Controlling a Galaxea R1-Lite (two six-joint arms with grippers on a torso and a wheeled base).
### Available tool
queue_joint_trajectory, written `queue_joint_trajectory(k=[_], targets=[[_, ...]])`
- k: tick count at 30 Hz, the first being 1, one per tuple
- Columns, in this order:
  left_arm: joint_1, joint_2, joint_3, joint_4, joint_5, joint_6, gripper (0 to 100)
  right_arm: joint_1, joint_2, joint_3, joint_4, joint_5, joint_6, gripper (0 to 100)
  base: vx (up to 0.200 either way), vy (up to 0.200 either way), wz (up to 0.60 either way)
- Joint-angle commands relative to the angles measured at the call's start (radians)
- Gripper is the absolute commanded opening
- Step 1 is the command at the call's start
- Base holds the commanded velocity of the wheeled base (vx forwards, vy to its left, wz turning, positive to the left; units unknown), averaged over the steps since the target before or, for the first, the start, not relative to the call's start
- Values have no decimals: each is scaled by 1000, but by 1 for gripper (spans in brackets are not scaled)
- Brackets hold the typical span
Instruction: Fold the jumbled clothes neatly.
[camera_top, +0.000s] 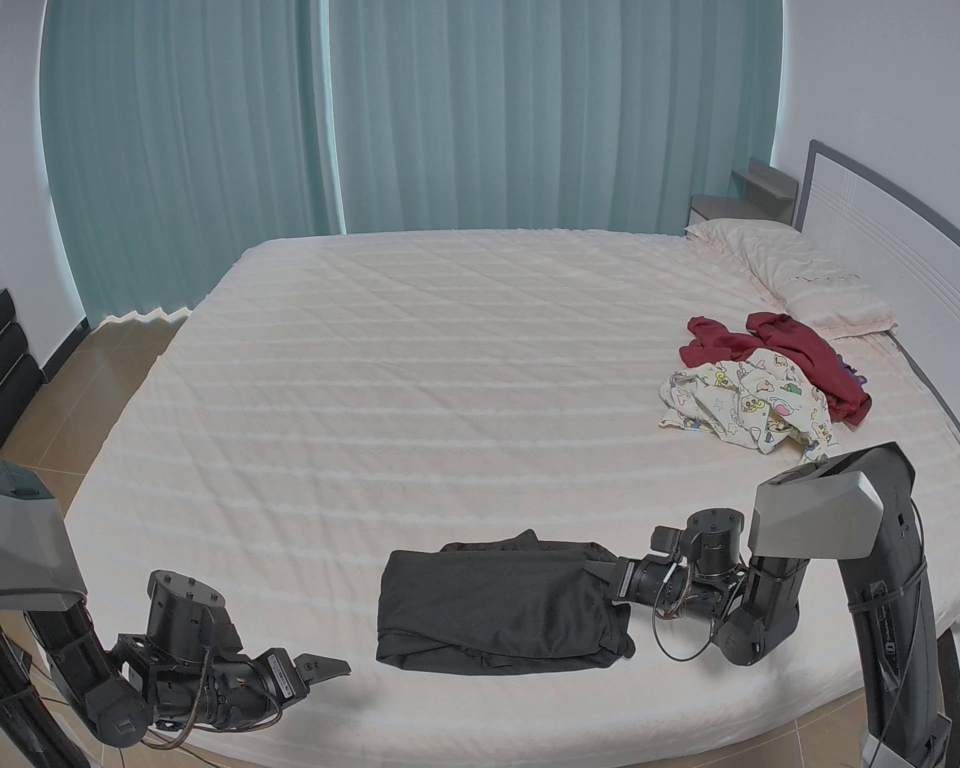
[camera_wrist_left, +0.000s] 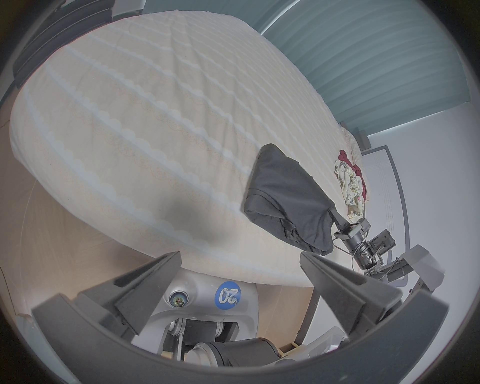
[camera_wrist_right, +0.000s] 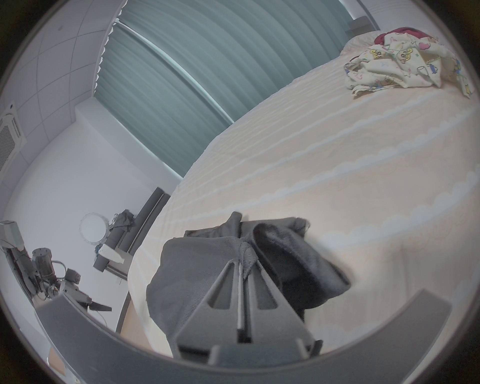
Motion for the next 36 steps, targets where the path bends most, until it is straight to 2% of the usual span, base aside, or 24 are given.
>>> queue_joint_trajectory(k=[1, 6, 16, 26, 27, 36], targets=[[0, 1, -1, 0, 0, 0, 100, -13, -5, -1, -3, -21, 5, 0, 0, 0, 0], [0, 1, -1, 0, 0, 0, 100, -25, -8, 12, -52, -34, 7, 0, 0, 0, 0], [-1, 1, -1, 0, 0, 0, 100, -39, 0, -8, -39, -34, 4, 0, 0, 0, 0], [-1, 1, -1, 0, 0, 0, 100, -34, -5, -57, 37, -34, -1, 0, 0, 0, 0], [-1, 1, -1, 0, 0, 0, 100, -34, -5, -59, 42, -34, -1, 100, 0, 0, 0], [-1, 3, -1, 0, 0, 0, 100, -51, -44, -47, 66, -65, 1, 100, 0, 0, 0]])
